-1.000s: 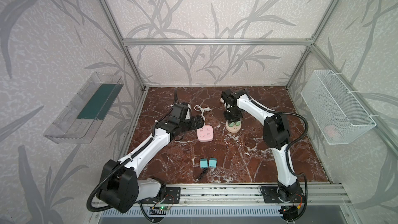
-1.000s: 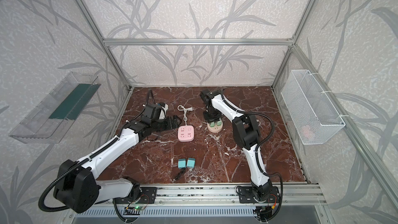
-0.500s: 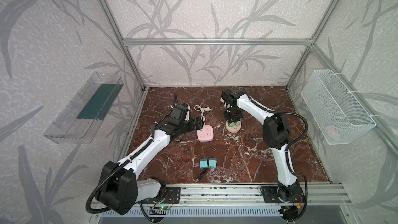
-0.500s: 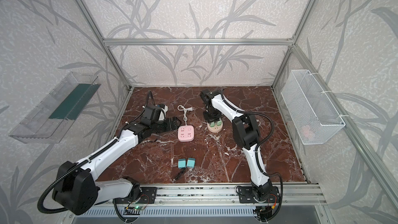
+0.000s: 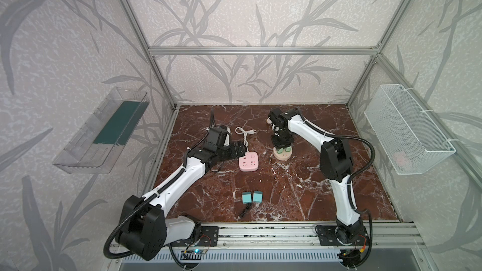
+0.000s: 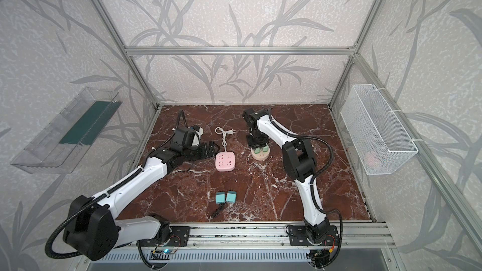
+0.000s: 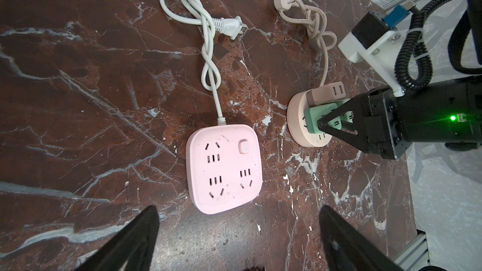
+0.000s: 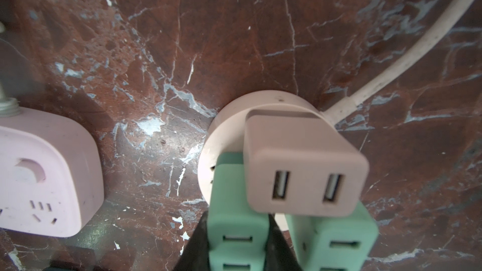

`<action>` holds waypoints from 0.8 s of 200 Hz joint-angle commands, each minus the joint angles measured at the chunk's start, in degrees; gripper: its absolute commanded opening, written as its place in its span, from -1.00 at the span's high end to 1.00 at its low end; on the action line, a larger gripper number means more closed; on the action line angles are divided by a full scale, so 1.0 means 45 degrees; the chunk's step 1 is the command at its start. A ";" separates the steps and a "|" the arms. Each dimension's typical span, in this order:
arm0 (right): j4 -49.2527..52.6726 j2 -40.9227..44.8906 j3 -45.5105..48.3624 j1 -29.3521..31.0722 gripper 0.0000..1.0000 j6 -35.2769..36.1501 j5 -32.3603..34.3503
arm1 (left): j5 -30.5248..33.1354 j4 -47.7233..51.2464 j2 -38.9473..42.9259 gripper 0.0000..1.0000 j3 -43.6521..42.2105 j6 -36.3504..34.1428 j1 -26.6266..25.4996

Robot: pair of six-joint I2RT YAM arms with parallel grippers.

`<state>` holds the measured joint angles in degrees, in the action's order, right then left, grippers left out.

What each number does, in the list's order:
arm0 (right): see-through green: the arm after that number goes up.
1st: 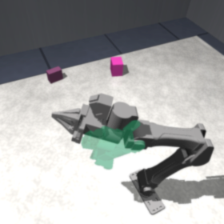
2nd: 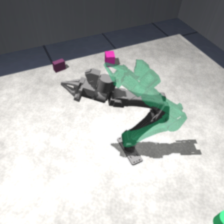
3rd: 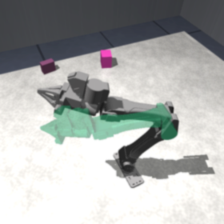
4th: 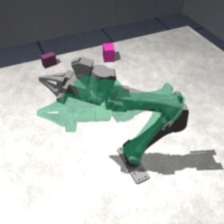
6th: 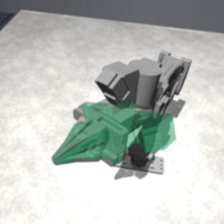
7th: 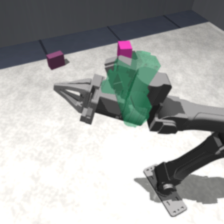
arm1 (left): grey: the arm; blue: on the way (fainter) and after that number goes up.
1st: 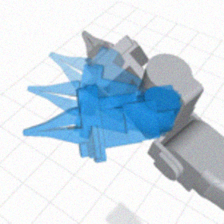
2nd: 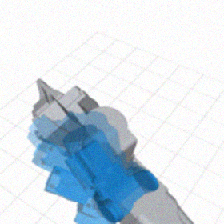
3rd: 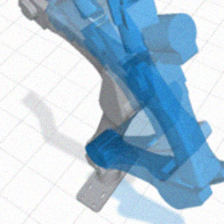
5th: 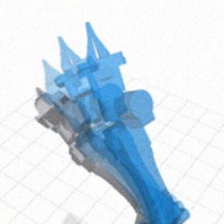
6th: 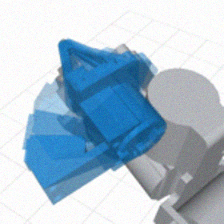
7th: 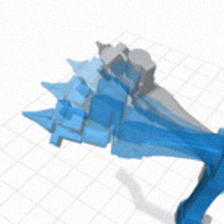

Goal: Insert the plug
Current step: 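Press the pale-green charger down into the round strip socket with the right gripper, then open the right gripper and lift it off the inserted charger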

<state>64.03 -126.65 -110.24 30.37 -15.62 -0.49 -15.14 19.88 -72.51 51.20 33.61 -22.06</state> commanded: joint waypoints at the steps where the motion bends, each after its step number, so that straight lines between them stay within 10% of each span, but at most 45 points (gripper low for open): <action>1: -0.0355 0.0080 0.0415 -0.0188 0.53 -0.0122 0.0237 | -0.0084 0.0133 0.0377 -0.89 0.0106 0.0103 0.0040; 87: -0.0806 0.1656 0.1056 -0.0162 -0.02 -0.0376 -0.0032 | -0.0079 0.0201 0.0591 -0.89 0.0028 0.0149 0.0030; 160: -0.2641 0.4620 0.3944 0.0504 0.28 -0.0892 -0.0958 | -0.0044 0.0572 0.0337 -0.89 -0.0072 0.0052 -0.0028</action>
<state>55.96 -110.52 -96.86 30.94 -17.87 -2.20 -15.14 20.43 -71.26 51.20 33.67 -22.06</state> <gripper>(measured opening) 0.383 0.944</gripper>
